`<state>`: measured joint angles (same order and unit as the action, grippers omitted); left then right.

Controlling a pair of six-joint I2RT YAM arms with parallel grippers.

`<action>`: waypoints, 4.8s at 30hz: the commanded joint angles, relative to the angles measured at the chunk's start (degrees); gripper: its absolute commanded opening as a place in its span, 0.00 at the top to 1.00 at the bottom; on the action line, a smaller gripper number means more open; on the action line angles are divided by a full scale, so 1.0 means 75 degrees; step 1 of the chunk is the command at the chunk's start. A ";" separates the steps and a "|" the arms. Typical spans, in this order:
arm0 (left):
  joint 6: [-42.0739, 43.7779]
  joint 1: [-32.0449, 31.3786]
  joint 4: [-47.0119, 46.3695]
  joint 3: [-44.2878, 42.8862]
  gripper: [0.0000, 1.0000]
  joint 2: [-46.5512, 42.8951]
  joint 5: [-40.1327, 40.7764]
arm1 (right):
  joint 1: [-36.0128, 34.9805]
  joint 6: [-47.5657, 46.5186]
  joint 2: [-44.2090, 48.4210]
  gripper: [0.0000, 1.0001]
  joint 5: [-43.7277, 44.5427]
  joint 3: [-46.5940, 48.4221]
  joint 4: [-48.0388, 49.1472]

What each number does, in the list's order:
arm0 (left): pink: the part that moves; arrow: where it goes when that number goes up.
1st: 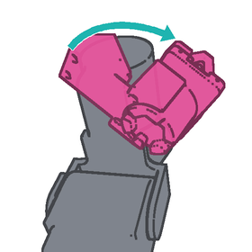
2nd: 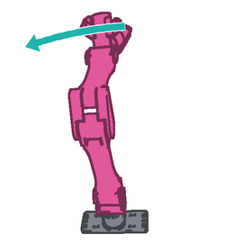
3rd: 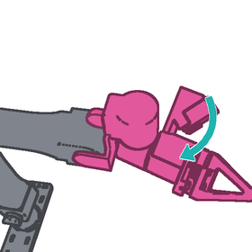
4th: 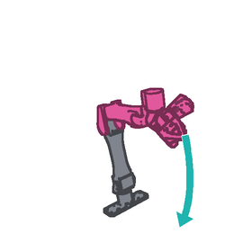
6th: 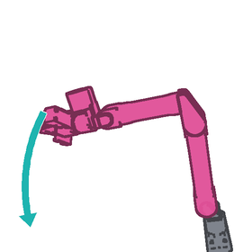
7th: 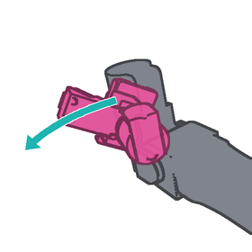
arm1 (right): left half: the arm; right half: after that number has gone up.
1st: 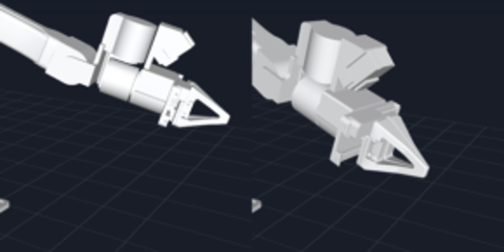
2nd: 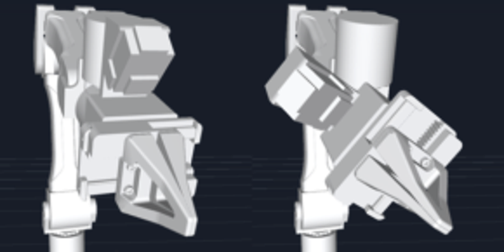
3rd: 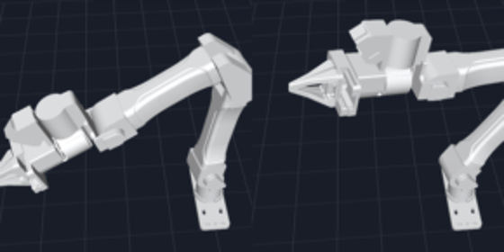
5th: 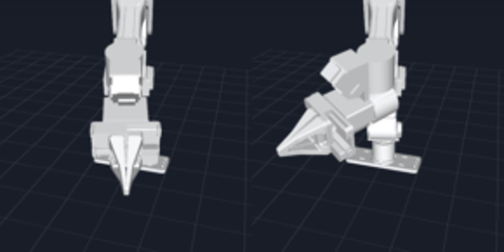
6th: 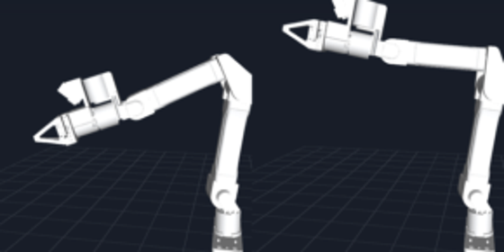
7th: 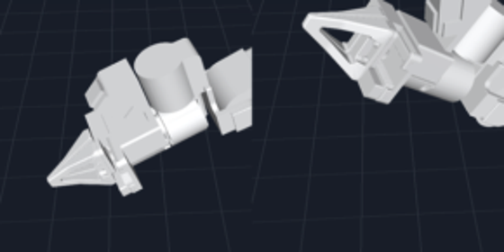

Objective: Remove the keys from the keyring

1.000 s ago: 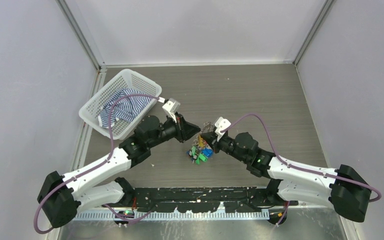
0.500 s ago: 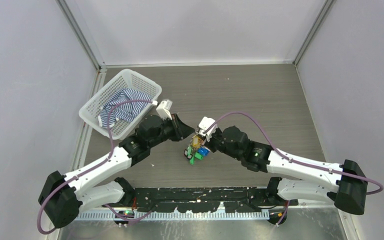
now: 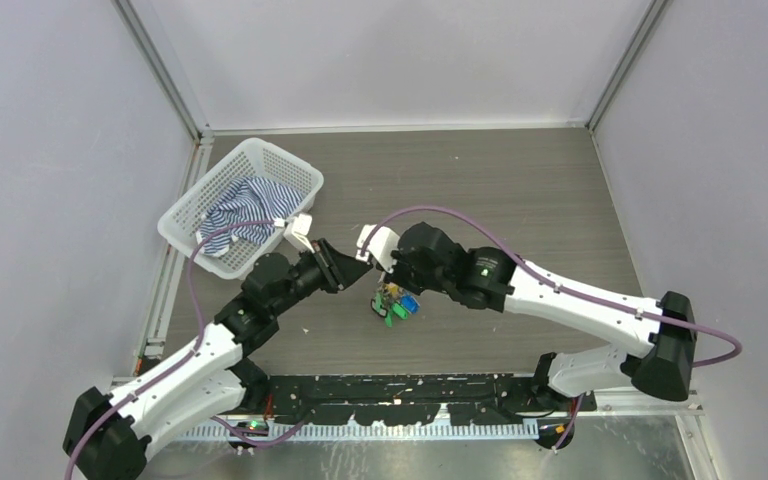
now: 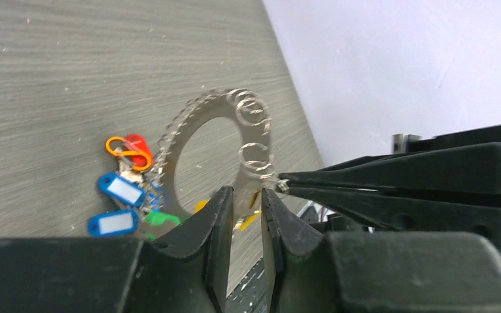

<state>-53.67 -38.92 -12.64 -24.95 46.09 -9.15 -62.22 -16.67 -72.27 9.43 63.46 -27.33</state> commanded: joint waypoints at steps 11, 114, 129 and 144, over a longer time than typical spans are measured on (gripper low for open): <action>-0.0281 0.0182 -0.1111 0.0149 0.77 -0.0264 -0.0883 | -0.0116 -0.0132 -0.0831 0.99 0.0266 0.1811 -0.1005; 0.1120 0.0244 -0.1925 -0.0091 0.99 -0.0337 -0.0780 | -0.0418 0.0401 0.1715 0.99 0.0662 -0.1574 0.3268; 0.1205 0.0249 -0.2246 0.0287 0.99 -0.0493 -0.0514 | -0.0415 0.0432 0.1389 0.99 0.1724 -0.1283 0.2912; 0.1698 0.0228 0.0517 -0.0271 0.99 0.0468 0.0533 | 0.0154 0.0861 0.2154 0.99 0.3137 -0.1012 0.2167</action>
<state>-42.41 -37.39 -11.62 -23.62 45.98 -6.00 -62.02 -11.81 -61.47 28.32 51.22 -12.88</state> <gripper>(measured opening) 0.010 0.018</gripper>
